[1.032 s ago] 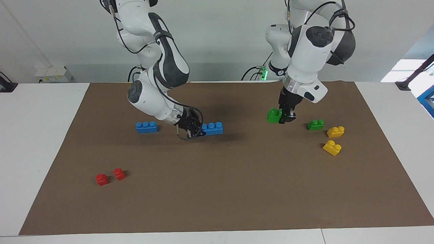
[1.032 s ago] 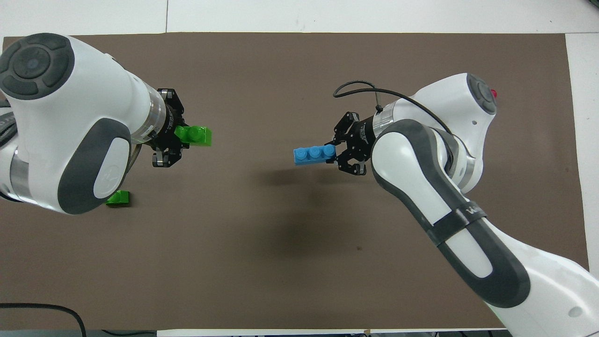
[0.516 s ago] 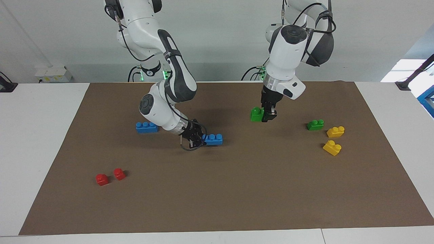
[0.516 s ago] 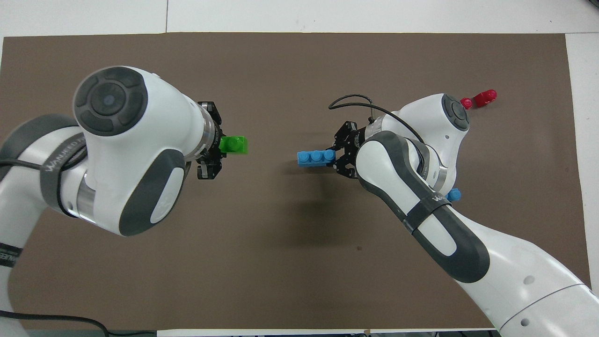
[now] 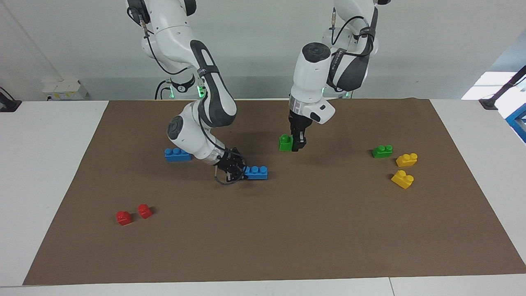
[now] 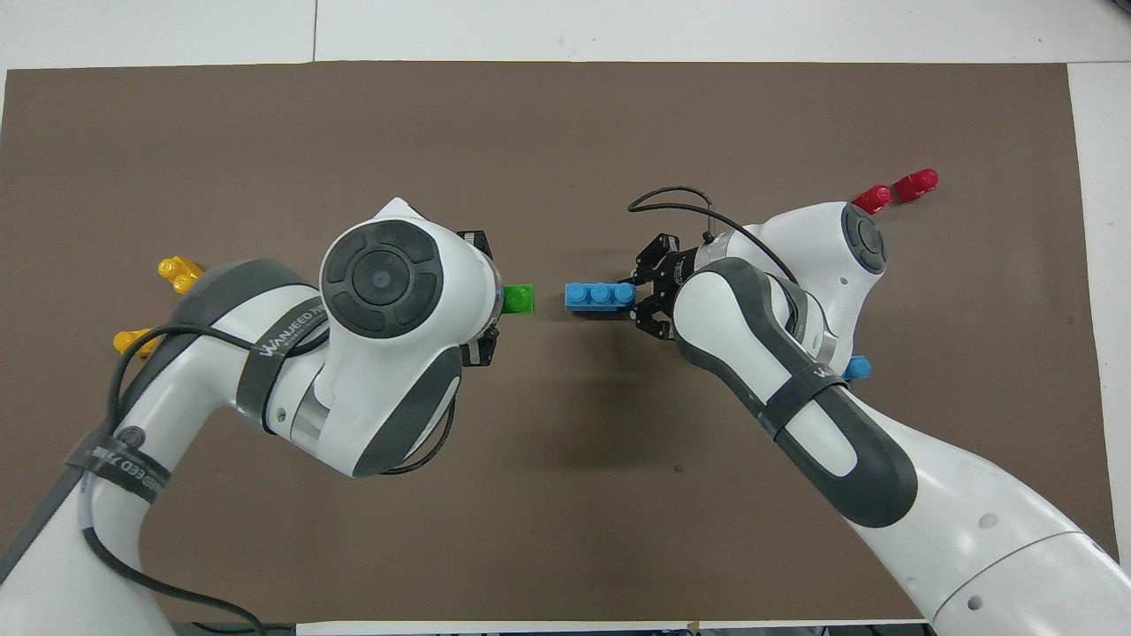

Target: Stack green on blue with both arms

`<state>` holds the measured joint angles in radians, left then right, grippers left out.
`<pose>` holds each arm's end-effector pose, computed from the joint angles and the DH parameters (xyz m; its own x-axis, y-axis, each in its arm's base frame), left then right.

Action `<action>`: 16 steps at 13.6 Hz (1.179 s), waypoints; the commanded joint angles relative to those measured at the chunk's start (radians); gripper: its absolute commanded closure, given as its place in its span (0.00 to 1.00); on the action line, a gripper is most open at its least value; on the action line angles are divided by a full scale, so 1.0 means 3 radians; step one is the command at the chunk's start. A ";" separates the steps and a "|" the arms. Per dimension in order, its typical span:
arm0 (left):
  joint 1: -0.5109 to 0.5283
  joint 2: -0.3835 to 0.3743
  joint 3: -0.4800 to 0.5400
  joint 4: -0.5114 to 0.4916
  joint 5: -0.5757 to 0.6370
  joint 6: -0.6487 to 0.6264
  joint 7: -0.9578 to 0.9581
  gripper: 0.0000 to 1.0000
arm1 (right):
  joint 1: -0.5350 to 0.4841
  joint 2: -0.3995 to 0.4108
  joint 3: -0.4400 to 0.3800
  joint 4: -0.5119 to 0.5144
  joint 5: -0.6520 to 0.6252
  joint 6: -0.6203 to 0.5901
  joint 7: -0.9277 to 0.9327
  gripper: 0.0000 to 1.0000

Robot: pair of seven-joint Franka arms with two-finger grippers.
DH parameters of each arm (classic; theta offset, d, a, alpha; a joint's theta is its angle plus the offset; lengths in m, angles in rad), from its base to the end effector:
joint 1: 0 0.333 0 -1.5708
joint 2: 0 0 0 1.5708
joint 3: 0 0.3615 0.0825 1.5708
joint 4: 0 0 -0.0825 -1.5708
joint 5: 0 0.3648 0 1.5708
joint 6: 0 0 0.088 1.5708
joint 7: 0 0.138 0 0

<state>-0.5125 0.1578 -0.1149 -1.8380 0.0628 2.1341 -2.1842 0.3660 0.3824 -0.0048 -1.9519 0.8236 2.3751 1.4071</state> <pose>0.4990 -0.3522 0.4779 0.0443 0.9979 -0.0477 0.9900 -0.0375 0.1358 0.5834 0.2460 0.3181 -0.0722 -0.8372 -0.5421 -0.9974 0.0619 0.0372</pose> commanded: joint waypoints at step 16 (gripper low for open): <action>-0.0439 0.0875 0.0045 0.0313 0.0496 0.0489 -0.0563 1.00 | 0.0140 0.0014 0.0011 -0.0166 0.0246 0.0341 -0.0288 1.00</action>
<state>-0.6222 0.4147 -0.1145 -1.7227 0.1842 2.2495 -2.3373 0.4096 0.3911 -0.0047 -1.9820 0.8630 2.4570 1.3664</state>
